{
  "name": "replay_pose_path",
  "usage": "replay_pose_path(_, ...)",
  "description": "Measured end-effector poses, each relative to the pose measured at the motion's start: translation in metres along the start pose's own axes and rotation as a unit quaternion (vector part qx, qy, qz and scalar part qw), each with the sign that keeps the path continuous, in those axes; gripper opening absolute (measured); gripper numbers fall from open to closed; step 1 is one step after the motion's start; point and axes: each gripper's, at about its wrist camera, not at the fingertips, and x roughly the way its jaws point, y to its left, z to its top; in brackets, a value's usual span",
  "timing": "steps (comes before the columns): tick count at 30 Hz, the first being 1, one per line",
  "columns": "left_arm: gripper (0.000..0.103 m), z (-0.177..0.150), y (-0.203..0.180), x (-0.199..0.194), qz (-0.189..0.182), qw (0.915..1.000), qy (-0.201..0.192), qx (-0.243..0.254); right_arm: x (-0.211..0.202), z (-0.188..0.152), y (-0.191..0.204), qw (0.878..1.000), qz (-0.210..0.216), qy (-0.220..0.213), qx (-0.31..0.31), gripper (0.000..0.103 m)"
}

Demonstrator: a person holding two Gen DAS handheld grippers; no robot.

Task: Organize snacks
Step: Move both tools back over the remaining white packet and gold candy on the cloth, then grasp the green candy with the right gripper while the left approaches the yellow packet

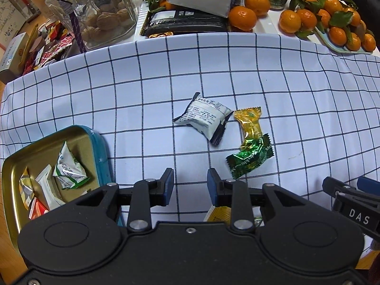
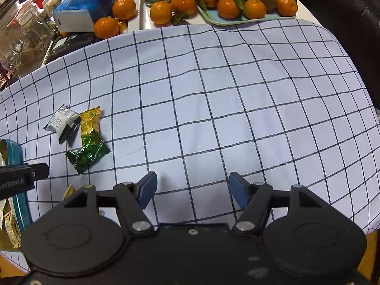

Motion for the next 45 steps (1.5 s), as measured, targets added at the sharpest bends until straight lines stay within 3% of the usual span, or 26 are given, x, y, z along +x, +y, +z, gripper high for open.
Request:
replay_pose_path(16,0.040,0.033,0.010,0.002,-0.030,0.9981,0.002,-0.054,0.006,0.007,0.009,1.000,0.022,0.008,0.007,0.070)
replay_pose_path(31,0.040,0.037,0.026,0.004,-0.035,0.9969,0.009,-0.070,0.014,0.014,0.034,0.999,0.038,0.013,-0.005,0.070)
replay_pose_path(41,0.040,0.039,0.061,-0.012,-0.047,0.9915,-0.007,-0.121,0.013,0.022,0.051,0.989,0.134,0.012,0.060,0.065)
replay_pose_path(45,0.040,0.036,0.068,-0.013,-0.052,0.9902,-0.005,-0.130,0.018,0.023,0.067,0.991,0.122,0.012,0.062,0.064)
